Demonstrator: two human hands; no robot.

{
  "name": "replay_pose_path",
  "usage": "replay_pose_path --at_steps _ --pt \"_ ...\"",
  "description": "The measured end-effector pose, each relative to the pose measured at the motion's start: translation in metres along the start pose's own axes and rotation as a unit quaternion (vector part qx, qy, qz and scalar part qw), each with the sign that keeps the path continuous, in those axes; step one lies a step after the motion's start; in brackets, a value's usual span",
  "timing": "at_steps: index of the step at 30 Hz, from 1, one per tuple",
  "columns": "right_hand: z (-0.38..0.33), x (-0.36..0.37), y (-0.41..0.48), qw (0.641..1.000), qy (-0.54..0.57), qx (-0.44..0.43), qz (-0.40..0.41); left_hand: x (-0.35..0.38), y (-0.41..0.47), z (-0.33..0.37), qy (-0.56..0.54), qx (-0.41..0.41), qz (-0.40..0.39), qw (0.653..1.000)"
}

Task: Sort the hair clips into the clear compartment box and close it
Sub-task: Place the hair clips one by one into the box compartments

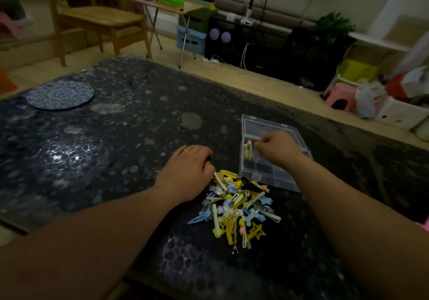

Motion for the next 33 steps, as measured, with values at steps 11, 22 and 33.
replay_pose_path --at_steps 11,22,33 --pt "-0.007 -0.041 -0.114 0.985 0.044 -0.153 0.066 -0.001 0.002 0.001 0.009 0.002 0.0 1.0" --pt "-0.014 -0.01 -0.139 0.949 -0.12 -0.291 -0.004 -0.004 0.002 0.004 0.013 -0.003 -0.001 1.0" --pt "-0.019 -0.007 -0.149 0.936 -0.145 -0.321 -0.002 -0.005 0.001 0.003 0.01 -0.004 0.006 1.0"
Point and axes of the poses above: each hand's wrist, its own y-axis towards the middle knuckle, its own x-axis out of the palm, z = x × y, the point moved 9 cm from there along y, towards the middle knuckle, and after that the axes turned 10 degrees about z, right-handed, at the moved point
